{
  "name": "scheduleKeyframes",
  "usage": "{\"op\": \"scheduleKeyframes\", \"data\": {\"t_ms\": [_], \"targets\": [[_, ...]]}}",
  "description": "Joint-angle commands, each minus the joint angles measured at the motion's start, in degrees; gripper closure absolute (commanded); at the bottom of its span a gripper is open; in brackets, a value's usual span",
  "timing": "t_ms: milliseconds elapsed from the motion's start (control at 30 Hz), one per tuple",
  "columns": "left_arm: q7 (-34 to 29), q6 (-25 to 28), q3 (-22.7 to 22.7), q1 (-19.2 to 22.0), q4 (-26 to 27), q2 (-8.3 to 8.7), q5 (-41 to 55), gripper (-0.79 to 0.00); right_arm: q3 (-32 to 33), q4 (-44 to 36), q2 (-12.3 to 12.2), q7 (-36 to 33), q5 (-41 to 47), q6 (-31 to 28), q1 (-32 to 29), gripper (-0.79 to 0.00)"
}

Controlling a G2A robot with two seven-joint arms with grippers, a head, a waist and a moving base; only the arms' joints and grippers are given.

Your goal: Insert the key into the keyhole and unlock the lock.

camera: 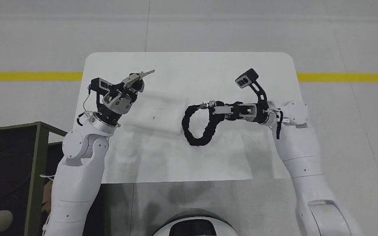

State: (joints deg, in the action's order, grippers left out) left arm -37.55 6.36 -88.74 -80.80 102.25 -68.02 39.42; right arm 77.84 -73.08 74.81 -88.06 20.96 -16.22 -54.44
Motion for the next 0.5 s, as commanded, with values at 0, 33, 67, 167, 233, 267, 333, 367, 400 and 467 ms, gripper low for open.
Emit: {"op": "scheduleKeyframes", "data": {"t_ms": [0,33,67,167,233,267,333,367,400,467], "targets": [[-2.91,-2.14,1.0,-1.48,1.94,-0.03,0.32,0.0,-1.06,-5.0,-1.81,0.17,-16.39,-0.2,1.22,0.0],[-4.96,-3.77,2.26,-2.23,2.85,-0.09,0.95,0.0,-2.23,-6.54,-2.52,0.06,-18.35,-0.09,1.22,0.0],[-5.9,-4.8,3.04,-2.71,3.35,-0.17,1.47,0.0,-3.03,-7.3,-3.09,0.06,-16.85,-0.09,1.24,0.0],[-5.9,-4.8,3.04,-2.71,3.35,-0.17,1.47,0.0,-3.37,-8.28,-3.49,0.47,-16.19,-0.49,1.62,0.0],[-5.9,-4.8,3.04,-2.71,3.35,-0.17,1.47,0.0,-3.37,-8.28,-3.49,0.47,-16.19,-0.49,1.62,0.0],[-5.9,-4.8,3.04,-2.71,3.35,-0.17,1.47,0.0,-3.37,-8.28,-3.49,0.47,-16.19,-0.49,1.62,0.0],[-5.9,-4.8,3.04,-2.71,3.35,-0.17,1.47,0.0,-3.37,-8.28,-3.49,0.47,-16.19,-0.49,1.62,0.0],[-5.9,-4.8,3.04,-2.71,3.35,-0.17,1.47,0.0,-3.37,-8.28,-3.49,0.47,-16.19,-0.49,1.62,0.0],[-5.9,-4.8,3.04,-2.71,3.35,-0.17,1.47,0.0,-3.12,-8.86,-3.44,1.94,-12.71,0.22,-0.74,0.0],[-5.9,-4.8,3.04,-2.71,3.35,-0.17,1.47,0.0,-2.26,-10.99,-4.11,0.06,-15.27,1.26,-1.61,0.0]]}}
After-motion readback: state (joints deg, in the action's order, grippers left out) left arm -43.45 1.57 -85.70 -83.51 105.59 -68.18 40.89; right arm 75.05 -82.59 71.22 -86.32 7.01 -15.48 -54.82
